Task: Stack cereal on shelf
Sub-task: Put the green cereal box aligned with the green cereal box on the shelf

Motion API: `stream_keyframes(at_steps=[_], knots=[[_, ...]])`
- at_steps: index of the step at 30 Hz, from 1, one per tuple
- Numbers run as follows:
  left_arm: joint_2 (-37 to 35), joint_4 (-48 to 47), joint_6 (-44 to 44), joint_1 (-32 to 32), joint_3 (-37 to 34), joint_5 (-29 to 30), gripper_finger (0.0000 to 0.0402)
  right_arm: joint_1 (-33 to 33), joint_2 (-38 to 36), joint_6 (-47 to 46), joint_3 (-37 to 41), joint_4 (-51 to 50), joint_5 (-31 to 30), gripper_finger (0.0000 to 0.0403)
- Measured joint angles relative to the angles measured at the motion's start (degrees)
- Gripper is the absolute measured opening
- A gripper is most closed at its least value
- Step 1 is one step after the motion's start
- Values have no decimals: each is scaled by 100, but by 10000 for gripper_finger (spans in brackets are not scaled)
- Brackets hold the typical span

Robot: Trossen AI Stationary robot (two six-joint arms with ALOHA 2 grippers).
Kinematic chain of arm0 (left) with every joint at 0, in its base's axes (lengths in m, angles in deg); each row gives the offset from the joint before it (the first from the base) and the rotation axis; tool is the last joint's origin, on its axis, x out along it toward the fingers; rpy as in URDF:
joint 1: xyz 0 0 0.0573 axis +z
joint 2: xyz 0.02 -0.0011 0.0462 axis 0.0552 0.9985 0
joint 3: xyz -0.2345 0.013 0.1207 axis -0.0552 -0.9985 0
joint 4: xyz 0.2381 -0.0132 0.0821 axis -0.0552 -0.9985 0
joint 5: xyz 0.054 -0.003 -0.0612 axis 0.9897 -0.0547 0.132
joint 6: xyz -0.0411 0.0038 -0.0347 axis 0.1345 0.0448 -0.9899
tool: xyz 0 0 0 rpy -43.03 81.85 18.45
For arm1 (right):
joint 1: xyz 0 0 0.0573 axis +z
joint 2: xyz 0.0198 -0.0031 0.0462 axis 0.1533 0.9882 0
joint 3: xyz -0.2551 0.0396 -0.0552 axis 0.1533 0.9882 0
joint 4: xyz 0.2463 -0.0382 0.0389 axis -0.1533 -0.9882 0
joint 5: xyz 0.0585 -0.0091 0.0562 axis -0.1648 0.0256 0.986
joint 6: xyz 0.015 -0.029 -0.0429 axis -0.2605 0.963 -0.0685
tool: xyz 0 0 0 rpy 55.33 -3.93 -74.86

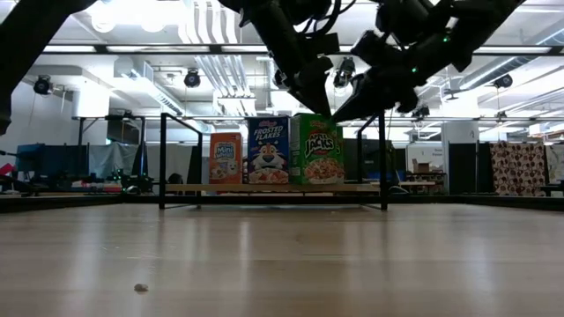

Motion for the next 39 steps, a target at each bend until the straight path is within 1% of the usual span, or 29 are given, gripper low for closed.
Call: stream_keyframes(at_steps=[2, 9, 13, 17, 22, 28, 31, 34, 39], knots=[[0, -1, 24, 0, 0, 0, 197, 54, 143, 5, -1, 183, -406, 9], [0, 20, 25, 0, 9, -1, 197, 67, 426, -102, -1, 587, -1250, 9], [-4, 112, 32, 0, 50, 0, 197, 65, 524, -105, -1, 664, -1498, 9], [-48, 134, 179, 0, 50, 0, 197, 65, 587, -103, -1, 669, -1633, 9], [-332, -32, 309, -64, 50, 4, 197, 65, 588, -120, -1, 673, -1640, 9], [-759, -903, 292, -269, 50, 3, 197, 65, 582, -162, -1, 672, -1640, 9], [-807, -1316, 218, -427, 35, 2, 191, 65, 582, -164, -1, 673, -1642, 9], [-800, -1396, 155, -564, -165, -2, 178, 65, 582, -166, -1, 673, -1642, 9], [-861, -1145, -225, -672, -751, 96, 151, 65, 582, -168, -1, 671, -1642, 9]])
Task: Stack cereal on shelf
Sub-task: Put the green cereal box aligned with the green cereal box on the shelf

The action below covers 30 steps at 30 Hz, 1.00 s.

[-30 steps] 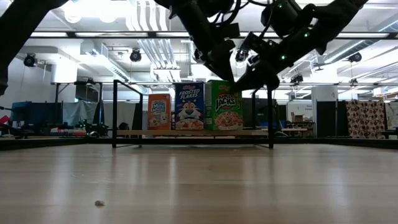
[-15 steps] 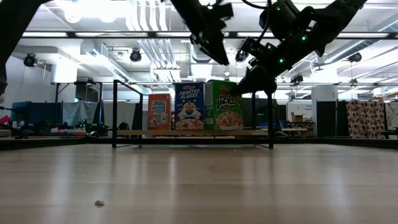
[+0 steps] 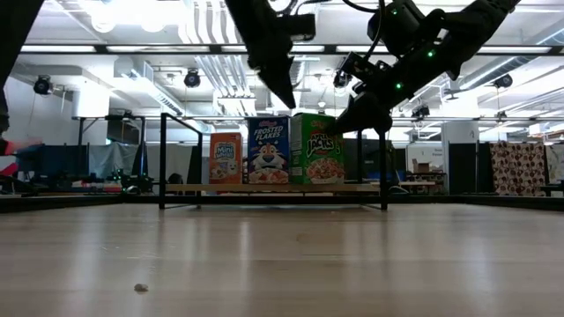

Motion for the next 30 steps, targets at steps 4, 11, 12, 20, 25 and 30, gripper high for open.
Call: stream_keyframes(at_steps=[4, 11, 12, 20, 25, 30], knots=[[-317, 663, -207, -113, -694, 301, 130, 0, 0, 0, 0, -2, -1, 9], [-865, 2633, -464, -141, -2077, 367, 105, 0, -6, -39, 0, 11, 0, 9], [-884, 3021, -465, -135, -2251, 376, 103, 0, -9, -42, 0, 17, 0, 9], [-868, 4053, -466, -126, -2819, 460, 90, -2, -43, -42, 0, 59, 0, 9], [-864, 3980, -401, -96, -2785, 717, 88, -2, -85, -39, 0, 63, 0, 9], [-761, 3989, -346, 30, -2785, 721, 88, 0, -191, -37, 0, 56, 0, 9]])
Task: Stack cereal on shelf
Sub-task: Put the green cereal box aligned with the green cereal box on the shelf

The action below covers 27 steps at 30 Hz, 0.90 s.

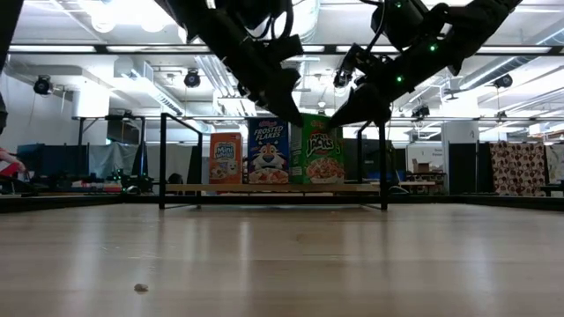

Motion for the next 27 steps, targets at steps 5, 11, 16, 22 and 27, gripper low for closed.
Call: stream_keyframes(at_steps=[5, 11, 16, 22, 27], knots=[[109, 16, -9, 88, 0, 7, 88, 0, -137, 6, 0, -53, 0, 9], [115, 70, -29, 92, 2, 56, 88, 0, -394, 60, -2, -266, 13, 9], [115, 162, -31, 111, 2, 151, 88, -31, -649, -109, -505, -1286, 127, 15], [115, 178, -22, 116, 2, 153, 88, -276, -595, -253, -1590, -2867, 1673, 71], [115, 180, -18, 116, 2, 153, 88, -544, -424, -22, -2353, -3645, 2225, 149]])
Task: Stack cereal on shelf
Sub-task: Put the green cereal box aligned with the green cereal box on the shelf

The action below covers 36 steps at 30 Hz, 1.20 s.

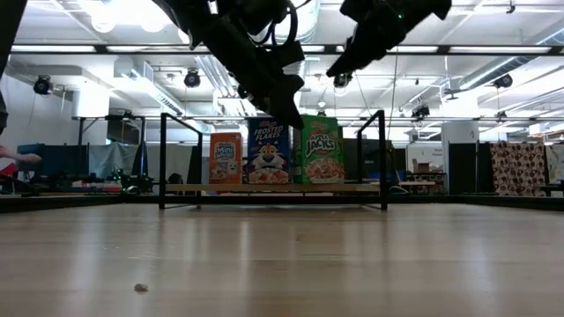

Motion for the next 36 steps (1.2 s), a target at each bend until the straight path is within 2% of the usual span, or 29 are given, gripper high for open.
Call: stream_keyframes(at_steps=[6, 13, 19, 28, 36], knots=[[0, 27, 4, 0, 2, 0, 88, -296, 403, 605, -480, -346, 86, 224], [2, 29, -23, -4, 2, -2, 88, -677, 949, 906, -547, -338, 661, 263], [2, 35, -22, -4, 2, -2, 88, -748, 1293, 943, -547, -334, 785, 265], [4, 74, -9, -4, 2, -7, 88, -748, 1367, 1038, -552, -67, 770, 256], [4, 72, 11, -4, 2, -7, 88, -748, 1498, 1279, -558, 91, 420, 253]])
